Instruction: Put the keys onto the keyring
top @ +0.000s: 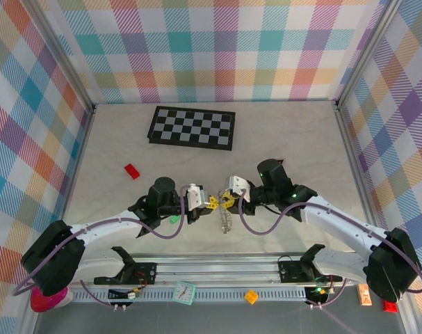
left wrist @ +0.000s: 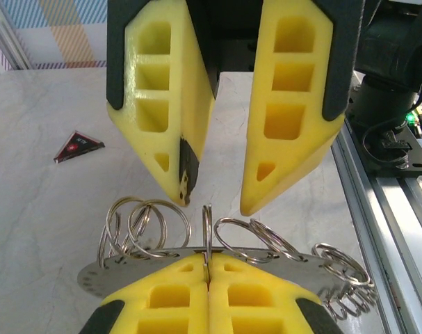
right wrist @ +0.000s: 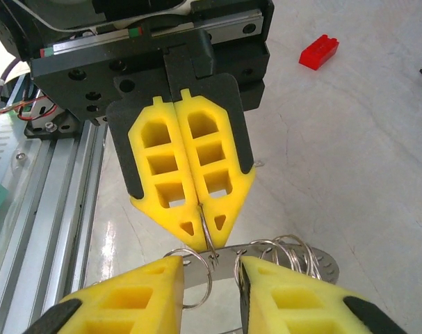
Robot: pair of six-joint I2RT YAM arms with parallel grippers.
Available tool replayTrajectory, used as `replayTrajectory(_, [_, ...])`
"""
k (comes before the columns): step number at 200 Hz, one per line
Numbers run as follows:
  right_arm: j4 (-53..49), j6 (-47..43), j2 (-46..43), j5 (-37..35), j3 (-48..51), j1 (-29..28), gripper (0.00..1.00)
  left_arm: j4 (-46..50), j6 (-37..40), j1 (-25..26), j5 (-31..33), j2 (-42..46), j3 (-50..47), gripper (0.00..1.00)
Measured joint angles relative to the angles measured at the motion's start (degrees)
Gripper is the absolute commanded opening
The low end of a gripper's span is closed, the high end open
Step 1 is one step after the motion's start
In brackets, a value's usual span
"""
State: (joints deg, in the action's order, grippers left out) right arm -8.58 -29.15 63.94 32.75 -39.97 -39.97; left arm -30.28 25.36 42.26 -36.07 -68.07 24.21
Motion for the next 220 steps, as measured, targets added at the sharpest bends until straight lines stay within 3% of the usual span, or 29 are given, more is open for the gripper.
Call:
replayTrajectory(140, [1.3, 0.2, 1.9, 1.9, -0.8, -0.2, 0.12, -1.4, 0.0, 0.4, -0.5, 0.0, -0.1, 0.0])
replayTrajectory(159, [0.9, -0.1, 2.2, 2.0, -1.2, -0.2, 0.0, -1.4, 0.0, 0.4, -0.5, 0.0, -0.1, 0.0])
replayTrajectory(170, [0.5, -0.5, 2.6, 2.2, -1.6, -0.2, 0.0, -1.4, -0.1, 0.4, -0.4, 0.0, -0.1, 0.0])
replayTrajectory(192, [-0.9, -1.3, 3.0, 2.2, -2.4, -0.2, 0.0, -1.3, -0.2, 0.4, -0.1, 0.0, -0.1, 0.11])
replayTrajectory(220, [-4.0, -2.6, 3.2, 1.7, -4.0, -0.8, 0.0, -0.9, -0.2, 0.4, 0.4, 0.3, -0.1, 0.15])
